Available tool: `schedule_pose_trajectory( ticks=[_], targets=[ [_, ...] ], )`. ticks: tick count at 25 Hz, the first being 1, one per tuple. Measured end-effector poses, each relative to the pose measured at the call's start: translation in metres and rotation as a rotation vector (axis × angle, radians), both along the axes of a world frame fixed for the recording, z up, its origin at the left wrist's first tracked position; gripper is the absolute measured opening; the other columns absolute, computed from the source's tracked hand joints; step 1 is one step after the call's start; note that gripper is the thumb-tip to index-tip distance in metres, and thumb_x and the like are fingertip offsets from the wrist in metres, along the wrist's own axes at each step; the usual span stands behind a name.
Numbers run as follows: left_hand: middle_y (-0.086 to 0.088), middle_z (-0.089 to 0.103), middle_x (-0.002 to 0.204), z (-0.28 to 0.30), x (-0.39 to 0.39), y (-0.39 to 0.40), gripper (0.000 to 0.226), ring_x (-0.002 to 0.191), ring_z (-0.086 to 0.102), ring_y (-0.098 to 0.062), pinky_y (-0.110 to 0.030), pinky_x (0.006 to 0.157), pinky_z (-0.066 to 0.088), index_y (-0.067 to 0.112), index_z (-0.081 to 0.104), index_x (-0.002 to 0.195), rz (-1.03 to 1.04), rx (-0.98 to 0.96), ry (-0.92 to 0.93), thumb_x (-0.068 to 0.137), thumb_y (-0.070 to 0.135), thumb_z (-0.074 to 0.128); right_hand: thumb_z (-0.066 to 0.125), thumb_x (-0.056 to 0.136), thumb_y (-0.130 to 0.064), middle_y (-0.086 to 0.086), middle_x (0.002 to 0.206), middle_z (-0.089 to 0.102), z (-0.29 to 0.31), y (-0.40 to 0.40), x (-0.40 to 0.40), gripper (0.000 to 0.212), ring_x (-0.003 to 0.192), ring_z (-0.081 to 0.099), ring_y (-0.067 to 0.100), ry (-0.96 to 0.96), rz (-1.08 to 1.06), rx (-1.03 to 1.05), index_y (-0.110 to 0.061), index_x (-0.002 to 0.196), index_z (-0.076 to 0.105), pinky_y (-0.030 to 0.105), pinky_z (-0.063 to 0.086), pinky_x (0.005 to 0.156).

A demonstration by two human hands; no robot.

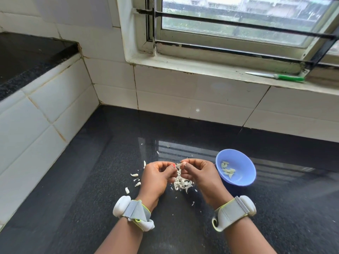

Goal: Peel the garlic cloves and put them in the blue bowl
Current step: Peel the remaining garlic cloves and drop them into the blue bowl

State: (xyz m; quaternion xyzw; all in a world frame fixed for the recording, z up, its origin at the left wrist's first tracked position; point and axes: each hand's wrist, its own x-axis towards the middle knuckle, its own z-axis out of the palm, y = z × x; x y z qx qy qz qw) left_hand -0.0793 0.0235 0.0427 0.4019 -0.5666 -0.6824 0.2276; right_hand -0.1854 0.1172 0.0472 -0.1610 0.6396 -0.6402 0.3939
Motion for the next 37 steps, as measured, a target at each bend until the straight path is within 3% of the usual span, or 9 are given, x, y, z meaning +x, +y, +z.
schedule_pose_trajectory(
  ticks=[4, 8, 10, 15, 20, 22, 24, 37],
  targets=[
    [0.000, 0.068, 0.062, -0.007, 0.003, -0.004, 0.010, 0.061, 0.066, -0.014, -0.024, 0.054, 0.052, 0.008, 0.069, 0.078, 0.001, -0.097, -0.073, 0.085, 0.003, 0.064, 0.059, 0.091, 0.001, 0.009, 0.074, 0.067, 0.004, 0.000, -0.002, 0.008, 0.062, 0.063, 0.010, -0.165, -0.070, -0.088, 0.002, 0.090, 0.067, 0.021, 0.056, 0.062],
    [0.006, 0.067, 0.078, -0.012, 0.011, -0.005, 0.005, 0.072, 0.061, -0.009, -0.019, 0.069, 0.042, 0.019, 0.073, 0.082, -0.168, -0.641, -0.453, 0.082, 0.018, 0.068, 0.060, 0.090, 0.001, 0.009, 0.075, 0.069, 0.007, 0.001, -0.005, 0.007, 0.063, 0.064, 0.010, -0.287, -0.101, -0.127, 0.001, 0.090, 0.067, 0.021, 0.058, 0.062],
    [0.003, 0.064, 0.089, -0.013, 0.012, -0.003, 0.008, 0.085, 0.060, -0.013, -0.023, 0.078, 0.043, 0.024, 0.074, 0.088, -0.217, -0.734, -0.550, 0.083, 0.022, 0.068, 0.060, 0.089, 0.000, 0.009, 0.076, 0.070, 0.008, 0.001, -0.005, 0.007, 0.063, 0.065, 0.011, -0.311, -0.099, -0.127, 0.001, 0.091, 0.067, 0.021, 0.058, 0.063],
    [0.002, 0.063, 0.094, -0.010, 0.010, -0.004, 0.011, 0.090, 0.061, -0.016, -0.029, 0.082, 0.046, 0.026, 0.075, 0.092, -0.240, -0.731, -0.565, 0.083, 0.024, 0.069, 0.063, 0.088, 0.000, 0.010, 0.077, 0.070, 0.005, 0.001, -0.006, 0.006, 0.065, 0.064, 0.012, -0.236, -0.093, -0.102, 0.000, 0.089, 0.068, 0.021, 0.057, 0.062],
    [0.009, 0.072, 0.082, 0.013, 0.000, -0.001, 0.009, 0.067, 0.058, 0.002, -0.007, 0.062, 0.040, 0.023, 0.076, 0.090, -0.128, -0.643, -0.293, 0.085, 0.025, 0.068, 0.068, 0.088, -0.003, 0.006, 0.073, 0.072, 0.003, 0.001, -0.007, 0.008, 0.064, 0.064, 0.012, 0.152, 0.006, 0.026, -0.009, 0.085, 0.073, 0.022, 0.054, 0.062],
    [0.009, 0.073, 0.077, 0.019, -0.003, 0.001, 0.010, 0.064, 0.060, 0.003, -0.008, 0.060, 0.044, 0.021, 0.076, 0.087, -0.115, -0.603, -0.254, 0.084, 0.027, 0.069, 0.069, 0.087, -0.005, 0.004, 0.073, 0.074, 0.005, 0.000, -0.008, 0.009, 0.065, 0.065, 0.011, 0.231, 0.033, 0.036, -0.012, 0.084, 0.074, 0.022, 0.054, 0.063],
    [0.009, 0.072, 0.074, 0.020, -0.004, 0.001, 0.011, 0.063, 0.061, 0.003, -0.014, 0.061, 0.047, 0.019, 0.077, 0.086, -0.098, -0.585, -0.242, 0.083, 0.027, 0.070, 0.070, 0.086, -0.005, 0.003, 0.074, 0.074, 0.007, -0.001, -0.008, 0.010, 0.066, 0.066, 0.009, 0.271, 0.051, 0.023, -0.014, 0.085, 0.074, 0.022, 0.054, 0.064],
    [0.009, 0.068, 0.064, 0.021, -0.004, 0.001, 0.003, 0.055, 0.057, 0.004, -0.013, 0.054, 0.046, 0.018, 0.074, 0.078, -0.069, -0.538, -0.216, 0.080, 0.019, 0.072, 0.073, 0.084, -0.008, 0.004, 0.082, 0.076, 0.002, -0.001, -0.007, 0.010, 0.075, 0.071, 0.014, 0.385, 0.060, -0.014, -0.014, 0.092, 0.076, 0.027, 0.057, 0.072]
  ],
)
